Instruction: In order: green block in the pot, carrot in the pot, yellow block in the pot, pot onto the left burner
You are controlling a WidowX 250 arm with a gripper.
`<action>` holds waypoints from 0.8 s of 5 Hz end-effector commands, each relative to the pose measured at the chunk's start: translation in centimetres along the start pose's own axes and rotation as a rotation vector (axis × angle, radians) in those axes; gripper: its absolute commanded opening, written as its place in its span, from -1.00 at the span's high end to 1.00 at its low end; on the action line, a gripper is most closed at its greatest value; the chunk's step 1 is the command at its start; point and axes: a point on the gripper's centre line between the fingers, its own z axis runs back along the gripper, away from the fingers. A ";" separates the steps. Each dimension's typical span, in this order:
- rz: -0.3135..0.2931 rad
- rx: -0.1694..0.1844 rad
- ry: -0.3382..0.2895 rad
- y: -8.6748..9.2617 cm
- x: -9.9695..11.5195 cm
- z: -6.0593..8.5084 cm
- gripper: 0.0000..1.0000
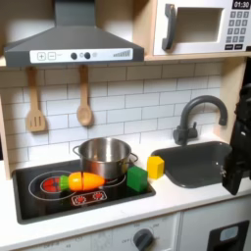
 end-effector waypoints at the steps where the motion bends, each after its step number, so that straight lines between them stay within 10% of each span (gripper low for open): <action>1: 0.000 0.000 0.000 0.0 0.0 0.0 -1.00; 4: 0.022 -0.019 0.037 0.5 3.4 -0.3 -1.00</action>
